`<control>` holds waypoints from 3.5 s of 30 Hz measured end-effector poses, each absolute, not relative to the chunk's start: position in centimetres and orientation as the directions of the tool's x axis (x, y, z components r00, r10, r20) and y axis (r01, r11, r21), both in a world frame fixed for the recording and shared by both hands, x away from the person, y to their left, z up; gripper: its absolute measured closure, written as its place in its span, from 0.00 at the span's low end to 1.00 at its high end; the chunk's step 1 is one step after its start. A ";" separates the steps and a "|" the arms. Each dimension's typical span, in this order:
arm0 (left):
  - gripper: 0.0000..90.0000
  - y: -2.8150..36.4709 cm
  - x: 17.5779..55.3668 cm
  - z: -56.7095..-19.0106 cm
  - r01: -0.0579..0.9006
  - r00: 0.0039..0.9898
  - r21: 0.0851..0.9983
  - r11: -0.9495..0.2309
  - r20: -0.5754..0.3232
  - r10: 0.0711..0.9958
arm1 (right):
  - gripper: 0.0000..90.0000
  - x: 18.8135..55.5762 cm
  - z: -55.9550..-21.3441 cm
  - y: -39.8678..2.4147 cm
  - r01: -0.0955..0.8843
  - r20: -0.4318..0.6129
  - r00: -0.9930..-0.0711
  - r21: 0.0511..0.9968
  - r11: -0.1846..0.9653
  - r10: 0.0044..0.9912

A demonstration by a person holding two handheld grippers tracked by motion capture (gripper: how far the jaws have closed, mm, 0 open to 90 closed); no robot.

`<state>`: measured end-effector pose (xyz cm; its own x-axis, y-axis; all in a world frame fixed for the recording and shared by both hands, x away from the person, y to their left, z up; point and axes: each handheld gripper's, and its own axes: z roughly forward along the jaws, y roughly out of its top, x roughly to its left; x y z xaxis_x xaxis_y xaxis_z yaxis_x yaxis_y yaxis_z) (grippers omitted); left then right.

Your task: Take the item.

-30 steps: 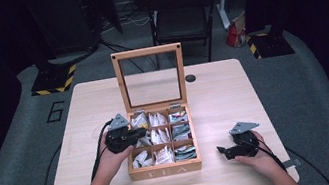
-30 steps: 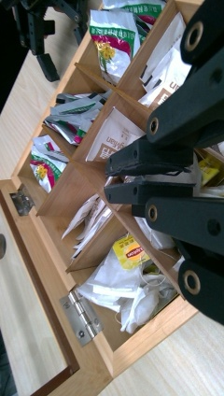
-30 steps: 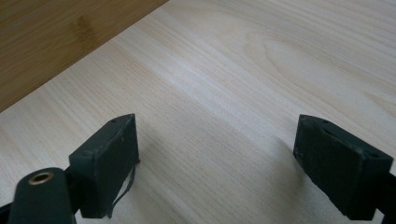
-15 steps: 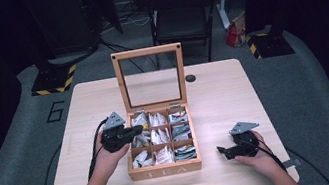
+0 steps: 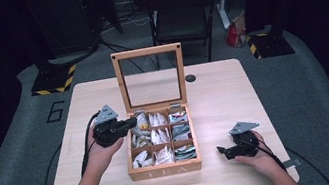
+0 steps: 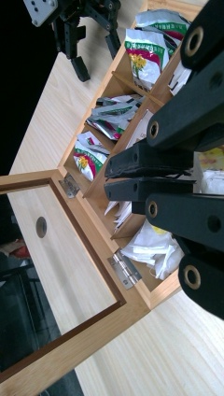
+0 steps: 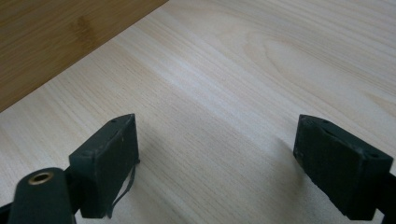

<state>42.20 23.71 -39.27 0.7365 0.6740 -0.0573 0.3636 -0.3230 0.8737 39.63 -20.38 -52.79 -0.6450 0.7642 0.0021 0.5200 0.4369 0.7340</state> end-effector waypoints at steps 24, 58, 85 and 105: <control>0.97 25.4 42.2 -37.5 0.345 0.715 0.886 -0.309 -0.035 0.698 | 0.15 39.6 -52.8 -20.4 0.520 0.003 -0.645 0.734 0.436 0.764; 0.97 31.1 42.1 -35.2 0.347 0.617 0.908 -0.236 -0.031 0.787 | 0.15 39.6 -52.8 -20.4 0.519 0.002 -0.645 0.735 0.437 0.764; 0.97 34.7 43.2 -37.7 0.413 0.512 0.894 -0.171 -0.073 0.856 | 0.15 39.6 -52.8 -20.4 0.519 0.002 -0.645 0.735 0.436 0.764; 0.96 35.1 43.9 -40.0 0.450 0.458 0.879 -0.156 -0.078 0.885 | 0.15 39.6 -52.8 -20.4 0.520 0.003 -0.645 0.735 0.436 0.764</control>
